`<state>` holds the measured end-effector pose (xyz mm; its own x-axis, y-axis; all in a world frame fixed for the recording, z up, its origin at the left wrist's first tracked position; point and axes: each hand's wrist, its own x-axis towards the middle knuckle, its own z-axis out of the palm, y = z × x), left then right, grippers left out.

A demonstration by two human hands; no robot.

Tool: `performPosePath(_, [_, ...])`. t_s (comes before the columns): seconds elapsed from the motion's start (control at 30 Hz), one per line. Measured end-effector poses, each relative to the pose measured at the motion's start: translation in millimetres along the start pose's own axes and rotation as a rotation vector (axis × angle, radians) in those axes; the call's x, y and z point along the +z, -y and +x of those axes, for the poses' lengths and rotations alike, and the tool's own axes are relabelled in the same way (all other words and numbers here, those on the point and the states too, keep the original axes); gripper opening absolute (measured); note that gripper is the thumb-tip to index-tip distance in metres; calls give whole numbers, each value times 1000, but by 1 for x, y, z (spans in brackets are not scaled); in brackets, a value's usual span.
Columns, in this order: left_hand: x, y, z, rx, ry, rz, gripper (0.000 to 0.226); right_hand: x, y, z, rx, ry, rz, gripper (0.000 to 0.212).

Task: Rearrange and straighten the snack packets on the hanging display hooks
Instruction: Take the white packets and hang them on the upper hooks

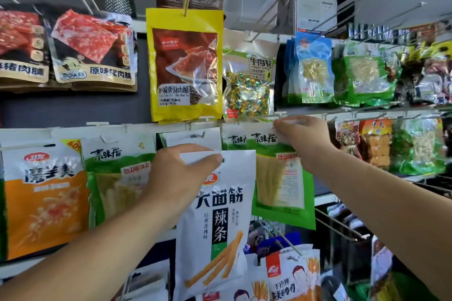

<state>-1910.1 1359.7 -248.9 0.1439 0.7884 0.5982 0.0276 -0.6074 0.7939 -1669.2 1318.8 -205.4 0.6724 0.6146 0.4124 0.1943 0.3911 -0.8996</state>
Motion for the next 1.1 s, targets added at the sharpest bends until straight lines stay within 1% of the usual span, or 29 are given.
performPosePath(0.1, [2, 2, 3, -18, -23, -7, 14, 4, -5, 11, 12, -8, -33, 9])
performPosePath(0.17, [2, 4, 4, -27, -27, -3, 14, 7, -14, 18, -43, 7, -147, 8])
performPosePath(0.2, [1, 6, 5, -31, -28, -2, 14, 8, -18, 20, -88, 0, -225, 13])
performPosePath(0.23, [0, 8, 5, -43, -31, 0, 16, 9, -22, 22, -143, -39, -325, 23])
performPosePath(0.27, [-4, 10, 5, -56, -36, 8, 20, 9, -23, 21, -197, -125, -450, 37])
performPosePath(0.3, [-8, 12, 4, -67, -38, 22, 25, 8, -25, 18, -258, -229, -550, 46])
performPosePath(0.33, [-13, 15, 3, -76, -41, 37, 29, 6, -25, 11, -322, -302, -598, 46])
performPosePath(0.37, [-20, 17, 1, -82, -46, 52, 30, 5, -28, 1, -372, -311, -590, 40])
performPosePath(0.43, [-33, 20, -1, -78, -68, 76, 27, 10, -41, -22, -362, -182, -561, 26])
performPosePath(0.53, [-53, 19, -2, -86, -106, 93, 19, 31, -65, -43, -332, 79, -689, 25])
performPosePath(0.6, [-65, 18, -2, -88, -108, 113, 10, 48, -75, -40, -337, 210, -699, 39])
performPosePath(0.67, [-80, 16, -3, -74, -104, 164, 5, 61, -78, -33, -328, 201, -693, 50])
performPosePath(0.83, [-124, 18, -11, -18, -81, 277, 4, 77, -73, -29, -259, 188, -704, 51])
performPosePath(0.9, [-139, 21, -12, -32, -68, 302, 6, 80, -70, -34, -245, 195, -715, 45])
performPosePath(0.97, [-152, 25, -12, -53, -61, 331, 8, 87, -65, -44, -281, 204, -715, 33])
performPosePath(1.03, [-162, 27, -13, -71, -52, 340, 8, 106, -57, -61, -334, 299, -638, 25])
performPosePath(1.1, [-169, 28, -18, -70, -41, 331, 9, 137, -50, -81, -324, 456, -500, 18])
